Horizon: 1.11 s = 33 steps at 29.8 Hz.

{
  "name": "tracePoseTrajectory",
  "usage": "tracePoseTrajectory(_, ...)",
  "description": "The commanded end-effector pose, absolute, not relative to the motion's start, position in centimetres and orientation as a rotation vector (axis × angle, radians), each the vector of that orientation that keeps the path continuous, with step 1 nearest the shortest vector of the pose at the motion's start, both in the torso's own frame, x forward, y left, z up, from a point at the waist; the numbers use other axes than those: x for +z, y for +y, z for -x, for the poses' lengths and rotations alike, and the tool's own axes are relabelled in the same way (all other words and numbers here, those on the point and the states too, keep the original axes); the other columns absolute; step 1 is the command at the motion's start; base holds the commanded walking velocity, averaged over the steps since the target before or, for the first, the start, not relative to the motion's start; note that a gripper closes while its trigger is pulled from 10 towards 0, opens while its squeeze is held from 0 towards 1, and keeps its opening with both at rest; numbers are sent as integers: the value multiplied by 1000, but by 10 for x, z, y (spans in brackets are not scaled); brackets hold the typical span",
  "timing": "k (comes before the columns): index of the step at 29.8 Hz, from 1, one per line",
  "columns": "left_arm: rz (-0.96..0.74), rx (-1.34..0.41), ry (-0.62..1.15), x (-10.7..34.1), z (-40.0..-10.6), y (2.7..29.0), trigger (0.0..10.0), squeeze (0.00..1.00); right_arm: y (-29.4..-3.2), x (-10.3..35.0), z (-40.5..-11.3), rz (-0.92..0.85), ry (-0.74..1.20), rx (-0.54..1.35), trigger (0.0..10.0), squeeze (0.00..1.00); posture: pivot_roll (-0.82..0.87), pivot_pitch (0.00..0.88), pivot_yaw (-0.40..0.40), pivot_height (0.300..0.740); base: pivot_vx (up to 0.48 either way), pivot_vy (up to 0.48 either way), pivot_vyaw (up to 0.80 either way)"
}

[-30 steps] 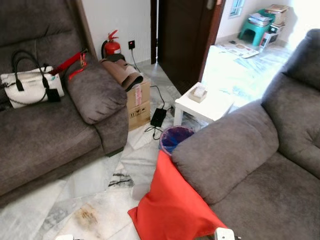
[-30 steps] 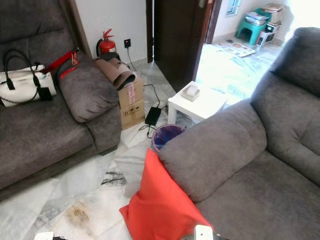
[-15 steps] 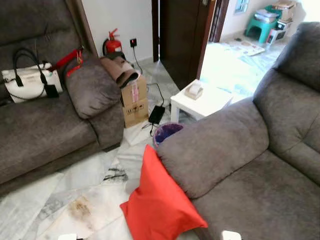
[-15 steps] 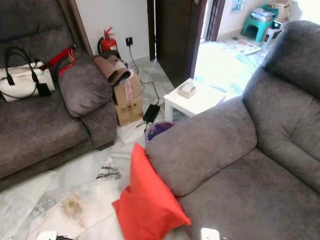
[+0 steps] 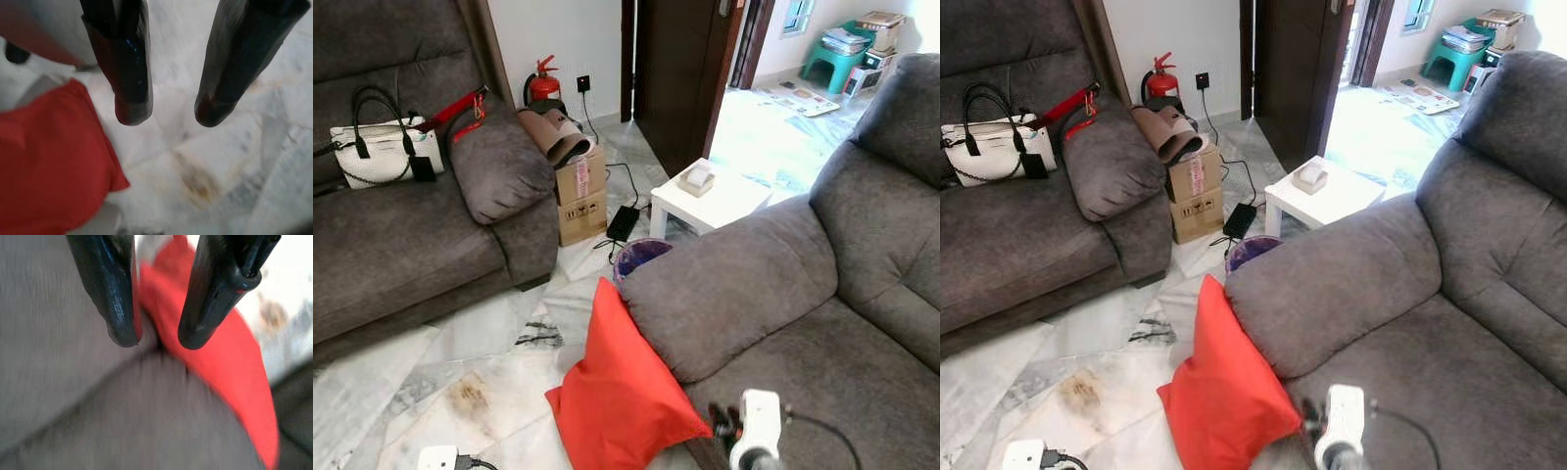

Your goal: Move the pillow to the sofa from floor

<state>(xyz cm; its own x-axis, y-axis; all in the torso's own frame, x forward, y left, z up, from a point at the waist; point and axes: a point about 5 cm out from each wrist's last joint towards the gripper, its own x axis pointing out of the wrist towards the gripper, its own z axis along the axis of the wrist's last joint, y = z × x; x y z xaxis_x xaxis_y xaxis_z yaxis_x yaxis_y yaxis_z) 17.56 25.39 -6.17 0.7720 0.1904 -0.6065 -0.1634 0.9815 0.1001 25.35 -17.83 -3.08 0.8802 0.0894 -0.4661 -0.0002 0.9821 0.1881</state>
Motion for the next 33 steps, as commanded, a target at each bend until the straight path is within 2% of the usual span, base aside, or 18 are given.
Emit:
tracePoseTrajectory(1,-128,122,339,-4,-249,249,10000,0,-183,-22,-259,-195,421,42,10000,0,43,107,30,740,0,0,0)
tracePoseTrajectory(2,-150,95,223,20,-269,245,10000,0,-184,-19,-261,-200,393,40,10000,0,43,107,31,740,0,0,0)
tracePoseTrajectory(3,-180,68,136,37,-276,241,10000,0,-186,-15,-262,-212,349,35,10000,0,45,105,32,740,0,0,0)
tracePoseTrajectory(7,-191,56,72,41,-265,242,10000,0,-185,-13,-258,-224,302,34,10000,0,43,97,38,740,0,0,0)
tracePoseTrajectory(17,-186,83,92,40,-244,241,10000,0,-171,-11,-259,-238,281,59,10000,0,40,73,33,740,0,0,0)
tracePoseTrajectory(20,-182,85,88,41,-244,240,10000,0,-170,-10,-264,-242,300,47,10000,0,44,65,30,740,0,0,0)
tracePoseTrajectory(25,-181,80,85,46,-249,236,10000,0,-168,-7,-267,-237,287,65,10000,0,42,63,31,711,0,0,0)
tracePoseTrajectory(33,-176,81,83,52,-255,233,10000,0,-169,-4,-270,-239,280,52,10000,0,44,85,29,711,0,0,0)
